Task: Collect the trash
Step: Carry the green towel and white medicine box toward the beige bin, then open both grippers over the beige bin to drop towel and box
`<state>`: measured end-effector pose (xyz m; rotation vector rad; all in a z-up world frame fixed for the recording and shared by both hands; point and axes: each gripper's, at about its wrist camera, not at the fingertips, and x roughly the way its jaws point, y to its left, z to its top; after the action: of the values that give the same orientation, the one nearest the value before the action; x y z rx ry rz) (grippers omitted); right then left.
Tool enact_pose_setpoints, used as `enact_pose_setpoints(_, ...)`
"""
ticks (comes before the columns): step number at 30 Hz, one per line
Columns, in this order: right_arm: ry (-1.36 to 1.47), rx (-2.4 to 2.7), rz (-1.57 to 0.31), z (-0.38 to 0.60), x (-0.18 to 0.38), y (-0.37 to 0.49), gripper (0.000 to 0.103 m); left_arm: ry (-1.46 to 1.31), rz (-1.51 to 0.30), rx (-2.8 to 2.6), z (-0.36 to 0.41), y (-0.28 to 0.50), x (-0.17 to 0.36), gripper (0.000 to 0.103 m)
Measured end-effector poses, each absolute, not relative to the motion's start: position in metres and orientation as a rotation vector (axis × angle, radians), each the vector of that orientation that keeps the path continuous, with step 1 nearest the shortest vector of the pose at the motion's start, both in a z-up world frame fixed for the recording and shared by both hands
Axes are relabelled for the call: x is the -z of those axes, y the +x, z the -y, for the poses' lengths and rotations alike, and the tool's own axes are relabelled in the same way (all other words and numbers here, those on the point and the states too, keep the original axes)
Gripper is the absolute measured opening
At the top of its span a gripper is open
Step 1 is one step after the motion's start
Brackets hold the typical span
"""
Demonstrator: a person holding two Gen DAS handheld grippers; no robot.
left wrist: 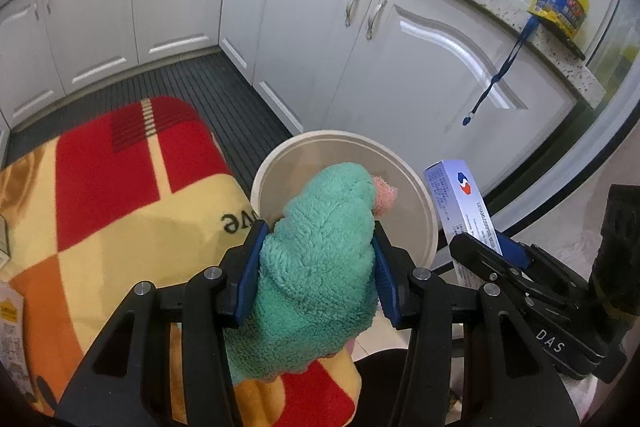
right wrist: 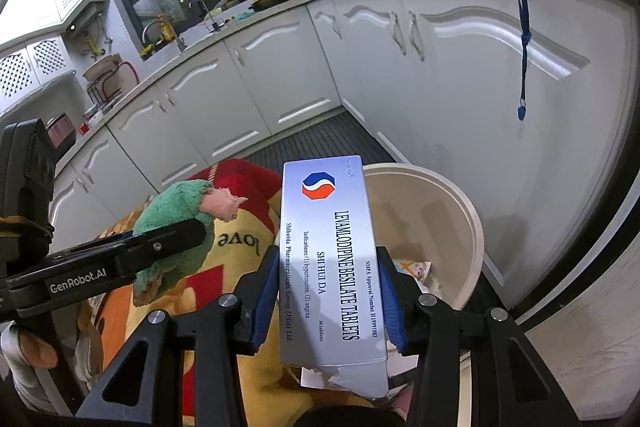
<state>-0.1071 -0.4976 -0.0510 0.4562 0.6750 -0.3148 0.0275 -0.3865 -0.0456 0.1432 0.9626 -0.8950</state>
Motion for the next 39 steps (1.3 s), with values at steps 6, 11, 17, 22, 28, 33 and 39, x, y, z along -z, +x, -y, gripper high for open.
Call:
enact_pose_setpoints(6,0.474,0.322,-0.694,0.507,0.063,-0.104,0.044,0.154,-0.985,0.882,0.398,0.033,0.058,0.047)
enact_pose_setpoints(11,0.485,0.327,-0.708,0.514,0.071,-0.101,0.044,0.164,-0.993,0.881,0.405,0.037,0.064,0.047)
enact_pose_setpoints(17,0.497,0.334,-0.721,0.522,0.079,-0.098,0.044,0.164,-1.001,0.885,0.413,0.041,0.068,0.047)
enact_pose_setpoints(22,0.502,0.337,-0.73,0.525,0.083,-0.093,0.044,0.157,-1.008,0.888,0.42,0.046,0.069,0.047)
enact_pose_setpoints(28,0.501,0.345,-0.743,0.528,0.087,-0.088,0.044,0.143,-1.019,0.893,0.428,0.051,0.071,0.048)
enact_pose_setpoints(33,0.512,0.363,-0.747,0.533,0.092,-0.081,0.044,0.116,-1.042,0.904,0.433,0.057,0.076,0.052)
enact_pose_setpoints(39,0.541,0.418,-0.761,0.541,0.104,-0.076,0.055,0.094,-1.056,0.913,0.431,0.061,0.08,0.063)
